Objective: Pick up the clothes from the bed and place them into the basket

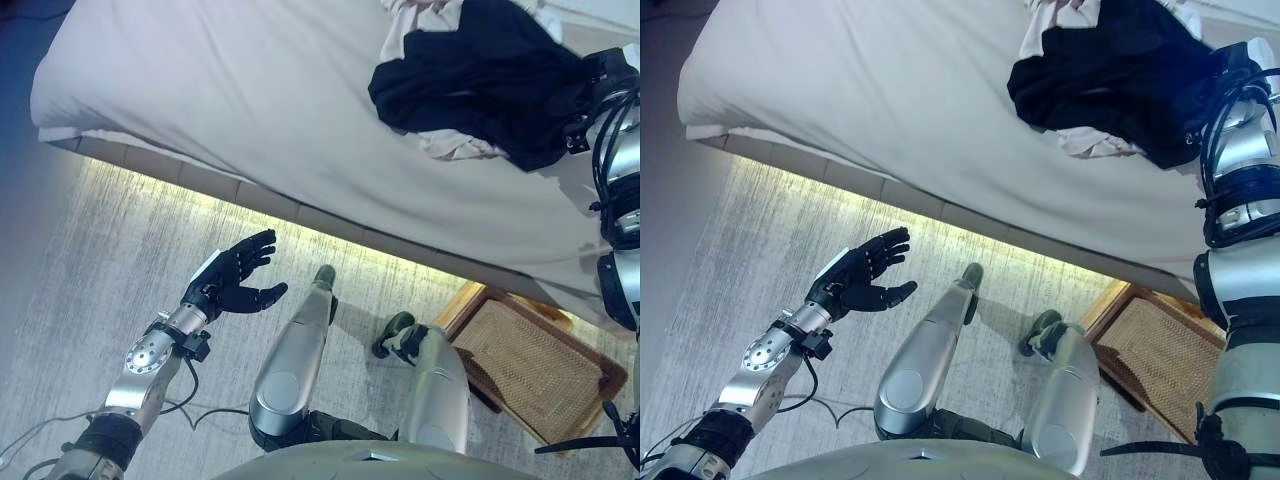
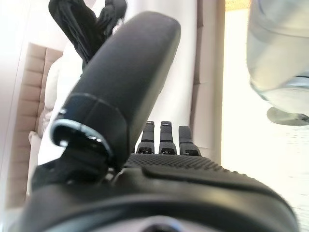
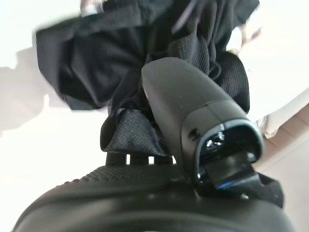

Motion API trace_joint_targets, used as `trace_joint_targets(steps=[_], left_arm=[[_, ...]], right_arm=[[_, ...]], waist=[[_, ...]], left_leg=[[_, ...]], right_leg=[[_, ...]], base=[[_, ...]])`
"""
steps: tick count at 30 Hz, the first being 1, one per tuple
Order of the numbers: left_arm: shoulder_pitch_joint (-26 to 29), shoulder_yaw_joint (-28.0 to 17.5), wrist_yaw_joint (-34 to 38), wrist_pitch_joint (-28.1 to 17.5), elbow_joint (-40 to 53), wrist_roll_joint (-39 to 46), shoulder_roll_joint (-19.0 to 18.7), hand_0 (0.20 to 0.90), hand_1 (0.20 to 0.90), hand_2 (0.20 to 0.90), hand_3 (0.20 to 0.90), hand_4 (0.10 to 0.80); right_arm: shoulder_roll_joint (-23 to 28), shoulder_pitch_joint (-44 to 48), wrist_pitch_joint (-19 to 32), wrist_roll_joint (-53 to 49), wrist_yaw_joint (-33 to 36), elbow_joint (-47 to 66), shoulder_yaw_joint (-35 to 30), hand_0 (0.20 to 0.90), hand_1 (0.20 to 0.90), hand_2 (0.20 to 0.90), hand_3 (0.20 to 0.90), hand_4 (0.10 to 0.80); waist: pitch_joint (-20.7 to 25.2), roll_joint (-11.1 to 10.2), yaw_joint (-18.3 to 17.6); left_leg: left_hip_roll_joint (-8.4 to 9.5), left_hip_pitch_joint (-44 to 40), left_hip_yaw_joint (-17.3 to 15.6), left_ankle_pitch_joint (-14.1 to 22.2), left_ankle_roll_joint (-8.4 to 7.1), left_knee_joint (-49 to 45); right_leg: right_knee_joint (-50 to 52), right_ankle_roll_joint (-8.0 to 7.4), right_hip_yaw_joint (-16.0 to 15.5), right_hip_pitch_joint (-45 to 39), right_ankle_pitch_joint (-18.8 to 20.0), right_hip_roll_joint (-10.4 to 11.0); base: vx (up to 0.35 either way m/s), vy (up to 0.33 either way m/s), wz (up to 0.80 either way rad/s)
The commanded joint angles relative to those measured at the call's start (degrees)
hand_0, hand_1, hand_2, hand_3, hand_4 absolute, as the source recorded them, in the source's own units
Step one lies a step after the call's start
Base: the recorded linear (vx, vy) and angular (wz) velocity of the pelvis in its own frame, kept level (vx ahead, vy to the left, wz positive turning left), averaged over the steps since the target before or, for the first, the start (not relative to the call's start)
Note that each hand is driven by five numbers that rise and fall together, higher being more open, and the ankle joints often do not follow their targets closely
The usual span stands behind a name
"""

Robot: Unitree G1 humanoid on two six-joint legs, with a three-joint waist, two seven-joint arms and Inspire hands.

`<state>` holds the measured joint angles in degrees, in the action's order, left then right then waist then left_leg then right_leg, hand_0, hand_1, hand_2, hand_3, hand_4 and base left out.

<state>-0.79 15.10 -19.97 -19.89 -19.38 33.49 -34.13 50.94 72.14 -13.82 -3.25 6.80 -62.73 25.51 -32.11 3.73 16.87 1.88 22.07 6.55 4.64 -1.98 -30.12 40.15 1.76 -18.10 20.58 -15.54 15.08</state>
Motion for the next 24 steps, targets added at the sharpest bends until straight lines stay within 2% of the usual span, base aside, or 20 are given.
trace_joint_targets(steps=[1,11,15,23,24], left_arm=[[-2.02,-3.7,2.43,-0.55,-0.52,-4.47,0.67,0.9,0.9,0.9,0.9,0.8],[-0.26,-6.23,10.93,5.25,-8.61,-8.17,1.64,0.9,0.9,0.9,0.9,0.8],[0.59,-6.39,10.44,5.95,-9.91,-9.28,1.3,0.9,0.9,0.9,0.9,0.8],[2.06,-5.37,10.05,7.28,-14.37,-10.2,1.47,0.9,0.9,0.9,0.9,0.8],[2.42,-5.14,10.33,7.94,-15.68,-10.32,1.59,0.9,0.9,0.9,0.9,0.8]], right_arm=[[7.45,2.61,4.15,0.54,0.58,3.02,1.42,0.3,0.3,0.3,0.2,0.1],[13.51,2.04,6.59,-1.88,-6.94,1.3,1.36,0.3,0.3,0.3,0.2,0.1],[16.91,1.48,6.84,-3.89,-7.01,1.93,0.76,0.3,0.3,0.3,0.2,0.1],[21.05,2.1,6.59,-5.57,-5.2,3.44,1.0,0.3,0.3,0.3,0.2,0.1],[22.86,3.01,6.38,-6.48,-5.31,3.96,1.37,0.3,0.3,0.3,0.2,0.1]], waist=[[11.18,-2.45,-0.84],[21.93,-5.96,-6.49],[24.59,-6.55,-8.36],[26.96,-7.06,-11.09],[27.52,-7.32,-12.04]], left_leg=[[-1.01,-1.78,-4.75,3.87,0.87,0.04],[-2.61,-17.72,-9.0,2.67,0.15,15.23],[-2.96,-20.73,-9.9,2.18,0.09,18.56],[-3.09,-24.33,-11.03,0.84,0.12,24.53],[-3.33,-25.26,-11.74,0.53,0.08,26.17]], right_leg=[[-7.83,1.7,-1.81,-6.28,2.15,-3.88],[-27.44,-2.27,1.4,-20.49,7.36,-6.99],[-30.72,-3.29,2.8,-22.51,8.68,-7.92],[-35.18,-4.92,5.64,-23.93,11.11,-8.87],[-36.33,-5.39,6.33,-24.04,11.86,-9.08]], base=[[-0.065,0.083,-0.23],[0.084,0.055,-0.24],[0.034,-0.02,-0.15],[0.003,-0.007,-0.17],[0.0,-0.005,-0.26]])
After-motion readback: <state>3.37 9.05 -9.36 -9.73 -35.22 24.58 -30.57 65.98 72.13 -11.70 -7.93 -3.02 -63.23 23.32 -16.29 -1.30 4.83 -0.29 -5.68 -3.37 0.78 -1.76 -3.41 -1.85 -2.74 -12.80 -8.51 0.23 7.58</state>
